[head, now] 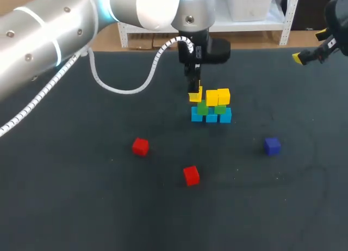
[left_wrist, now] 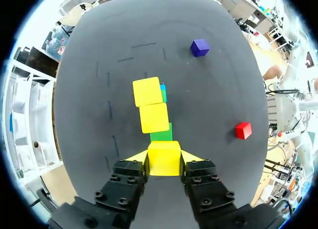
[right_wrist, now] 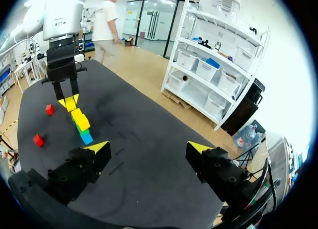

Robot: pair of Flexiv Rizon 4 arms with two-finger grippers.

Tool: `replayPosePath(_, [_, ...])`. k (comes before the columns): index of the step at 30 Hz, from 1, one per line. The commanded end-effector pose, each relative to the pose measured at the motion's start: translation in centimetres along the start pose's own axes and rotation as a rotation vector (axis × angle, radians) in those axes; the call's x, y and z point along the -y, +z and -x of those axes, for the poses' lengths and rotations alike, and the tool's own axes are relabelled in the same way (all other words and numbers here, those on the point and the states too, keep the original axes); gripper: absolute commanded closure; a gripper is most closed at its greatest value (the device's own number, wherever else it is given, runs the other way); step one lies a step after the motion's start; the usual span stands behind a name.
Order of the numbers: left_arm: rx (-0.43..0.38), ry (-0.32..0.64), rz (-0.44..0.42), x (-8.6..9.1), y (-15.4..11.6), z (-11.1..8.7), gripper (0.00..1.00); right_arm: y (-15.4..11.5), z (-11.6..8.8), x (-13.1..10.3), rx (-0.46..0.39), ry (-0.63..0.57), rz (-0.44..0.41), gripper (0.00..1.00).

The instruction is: Place the blue cubes, place green cubes on the blue cubes, place the yellow cubes on the green cubes, then place the red cubes on the yellow cubes, and place purple cube on the red cubes.

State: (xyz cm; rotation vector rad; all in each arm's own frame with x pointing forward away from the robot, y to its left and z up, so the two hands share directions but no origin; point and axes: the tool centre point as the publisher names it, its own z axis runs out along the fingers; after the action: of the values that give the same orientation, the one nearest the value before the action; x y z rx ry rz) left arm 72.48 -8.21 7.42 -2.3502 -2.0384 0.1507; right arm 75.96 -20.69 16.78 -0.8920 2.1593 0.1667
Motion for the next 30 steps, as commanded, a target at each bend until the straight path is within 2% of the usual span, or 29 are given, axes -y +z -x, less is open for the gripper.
replayPosePath(1, [-0.004, 0.001, -0.006, -0.3, -0.1, 0.1, 1.0, -0.2, 0.0, -0.4, -0.003, 0.002, -0.053, 0.0])
replayPosePath(19, [0.021, -0.027, -0.008, 0.1, 0.3, 0.8, 1.0, -0.2, 0.0, -0.4, -0.003, 0.002, -0.053, 0.0])
replayPosePath(30, [-0.006, -0.102, -0.002, 0.8, 0.7, 0.6, 1.0, -0.2, 0.0, -0.4, -0.003, 0.002, -0.053, 0.0])
